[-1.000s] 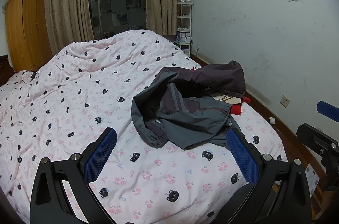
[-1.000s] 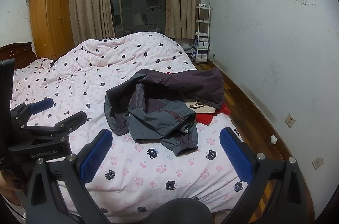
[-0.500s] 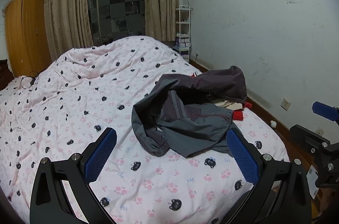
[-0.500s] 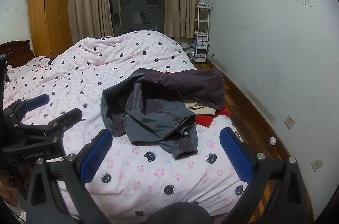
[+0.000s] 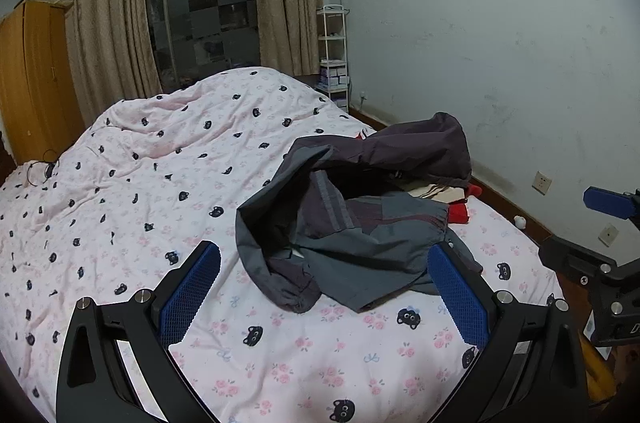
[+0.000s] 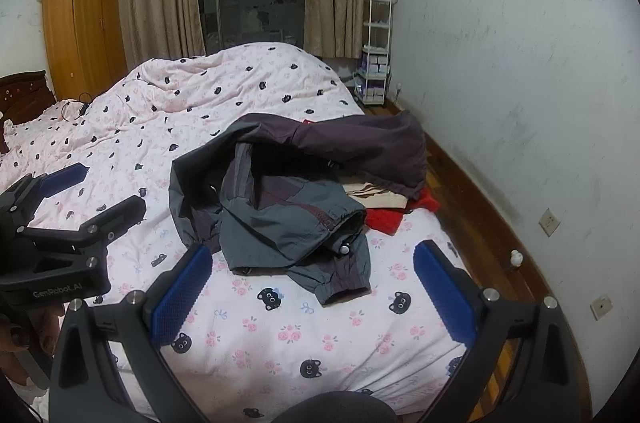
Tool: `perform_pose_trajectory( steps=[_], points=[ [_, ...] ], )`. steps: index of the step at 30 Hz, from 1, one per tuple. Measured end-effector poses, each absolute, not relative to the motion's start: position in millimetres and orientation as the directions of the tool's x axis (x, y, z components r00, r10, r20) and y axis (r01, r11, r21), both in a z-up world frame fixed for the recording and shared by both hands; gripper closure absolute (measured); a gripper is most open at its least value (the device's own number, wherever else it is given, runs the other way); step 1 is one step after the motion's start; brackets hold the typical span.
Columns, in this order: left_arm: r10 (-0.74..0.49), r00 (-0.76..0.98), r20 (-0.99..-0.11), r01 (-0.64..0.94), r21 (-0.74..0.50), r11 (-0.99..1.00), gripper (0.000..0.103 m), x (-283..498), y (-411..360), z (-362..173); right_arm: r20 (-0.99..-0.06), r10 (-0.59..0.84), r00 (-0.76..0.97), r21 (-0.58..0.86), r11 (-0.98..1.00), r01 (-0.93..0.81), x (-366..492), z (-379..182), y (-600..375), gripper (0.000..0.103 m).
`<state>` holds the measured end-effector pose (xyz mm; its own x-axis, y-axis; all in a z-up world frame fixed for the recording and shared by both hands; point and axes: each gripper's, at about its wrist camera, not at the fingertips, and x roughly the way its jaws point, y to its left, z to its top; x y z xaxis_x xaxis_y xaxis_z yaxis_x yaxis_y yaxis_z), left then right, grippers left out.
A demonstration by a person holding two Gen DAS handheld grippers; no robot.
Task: Fold clothes
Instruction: 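Move both grippers toward the crumpled purple-grey jacket on the bed, then grasp the jacket hood edge with the left gripper and lift it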
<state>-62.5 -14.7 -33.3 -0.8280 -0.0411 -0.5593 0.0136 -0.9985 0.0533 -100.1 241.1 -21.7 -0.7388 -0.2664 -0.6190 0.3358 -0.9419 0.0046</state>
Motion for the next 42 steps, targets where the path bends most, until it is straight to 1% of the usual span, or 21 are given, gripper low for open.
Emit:
perform_pose_trajectory(
  steps=[6, 11, 12, 14, 16, 19, 22, 23, 28, 29, 30, 32, 34, 40, 42],
  points=[
    [-0.005, -0.807, -0.591, -0.018, 0.033, -0.999, 0.0, -96.5, -26.3, -46.0, -0.638, -0.267, -0.722, 0.027, -0.945, 0.326, -126.9, -37.8, 236.8, 0.001],
    [-0.011, -0.81, -0.587, -0.039, 0.073, -0.997, 0.001, -127.8, -40.4, -55.6, -0.658, -0.269, -0.703, 0.042, -0.945, 0.323, -148.3, -54.1, 232.3, 0.001],
    [-0.014, -0.812, -0.584, -0.044, 0.085, -0.995, 0.002, -134.8, -43.5, -57.6, -0.661, -0.27, -0.701, 0.045, -0.946, 0.322, -152.4, -57.1, 231.6, 0.001],
    [-0.018, -0.816, -0.577, -0.053, 0.107, -0.993, 0.007, -148.9, -49.9, -61.4, -0.665, -0.271, -0.695, 0.052, -0.946, 0.319, -159.0, -62.2, 230.9, 0.001],
    [-0.021, -0.809, -0.587, -0.064, 0.124, -0.99, 0.01, -162.3, -54.2, -68.3, -0.671, -0.272, -0.69, 0.06, -0.947, 0.315, -165.6, -67.6, 230.8, 0.001],
    [-0.025, -0.793, -0.609, -0.082, 0.147, -0.986, 0.023, -181.9, -59.7, -80.1, -0.68, -0.268, -0.682, 0.065, -0.949, 0.309, -173.8, -75.7, 231.5, 0.001],
    [-0.029, -0.776, -0.63, -0.1, 0.169, -0.981, 0.046, -201.6, -65.2, -91.9, -0.691, -0.26, -0.674, 0.063, -0.951, 0.302, -182.3, -84.9, 231.8, 0.001],
    [-0.031, -0.77, -0.637, -0.106, 0.176, -0.979, 0.049, -208.2, -67.0, -95.8, -0.695, -0.258, -0.671, 0.063, -0.952, 0.3, -185.0, -87.5, 231.7, 0.001],
    [-0.044, -0.752, -0.658, -0.101, 0.181, -0.978, 0.05, -223.3, -71.6, -108.1, -0.709, -0.256, -0.657, 0.07, -0.952, 0.297, -195.9, -97.5, 228.9, 0.001],
    [-0.047, -0.75, -0.66, -0.099, 0.182, -0.978, 0.051, -225.1, -72.1, -109.7, -0.711, -0.256, -0.654, 0.07, -0.952, 0.297, -197.8, -99.4, 227.9, 0.001],
    [-0.05, -0.747, -0.663, -0.096, 0.183, -0.978, 0.055, -226.9, -72.7, -111.3, -0.713, -0.256, -0.653, 0.069, -0.952, 0.297, -199.0, -100.8, 227.2, 0.001],
    [-0.057, -0.743, -0.667, -0.091, 0.185, -0.979, 0.085, -230.6, -73.9, -114.5, -0.717, -0.255, -0.649, 0.069, -0.952, 0.297, -200.9, -103.3, 226.4, 0.001],
    [-0.063, -0.738, -0.672, -0.086, 0.187, -0.979, 0.099, -234.2, -75.0, -117.6, -0.721, -0.254, -0.645, 0.068, -0.952, 0.298, -202.5, -105.9, 225.2, 0.001],
    [-0.082, -0.723, -0.686, -0.072, 0.193, -0.978, 0.102, -245.1, -78.5, -127.1, -0.729, -0.249, -0.638, 0.062, -0.952, 0.3, -205.0, -110.1, 223.0, 0.001],
    [-0.095, -0.731, -0.676, -0.055, 0.197, -0.979, 0.102, -243.4, -80.0, -123.4, -0.732, -0.249, -0.634, 0.066, -0.952, 0.298, -205.8, -111.7, 223.5, 0.001]
  ],
)
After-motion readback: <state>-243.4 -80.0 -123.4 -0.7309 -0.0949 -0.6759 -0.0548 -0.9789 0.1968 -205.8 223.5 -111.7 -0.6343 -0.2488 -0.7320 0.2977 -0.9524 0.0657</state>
